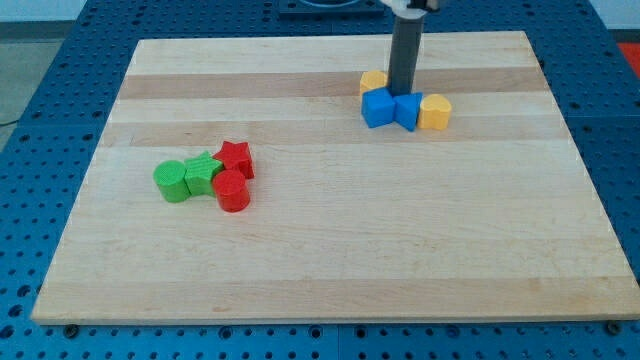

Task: Slide the hexagon to the top left side of the board

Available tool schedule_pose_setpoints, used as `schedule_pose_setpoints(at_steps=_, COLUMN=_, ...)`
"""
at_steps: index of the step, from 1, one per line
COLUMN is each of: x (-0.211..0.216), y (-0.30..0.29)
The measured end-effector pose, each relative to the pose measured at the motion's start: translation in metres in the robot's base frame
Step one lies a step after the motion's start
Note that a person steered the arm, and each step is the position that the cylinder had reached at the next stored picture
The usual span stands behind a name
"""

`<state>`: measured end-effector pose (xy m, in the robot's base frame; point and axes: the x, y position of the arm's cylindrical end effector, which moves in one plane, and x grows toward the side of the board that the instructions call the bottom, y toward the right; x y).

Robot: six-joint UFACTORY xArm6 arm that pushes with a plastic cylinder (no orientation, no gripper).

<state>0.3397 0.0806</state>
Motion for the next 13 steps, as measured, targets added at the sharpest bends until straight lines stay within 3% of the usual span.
schedule_pose_setpoints(at_steps=2, x=-0.042, y=-0.019)
schedule_pose_setpoints(at_steps=4, x=-0.046, y=-0.08)
schedule_pose_setpoints(at_steps=6, x=-0.021, y=-0.121)
schedule_pose_setpoints(at_steps=10, x=-0.07, y=-0.143)
schedule_pose_setpoints(at_steps=13, x=-0.088, y=-0.197)
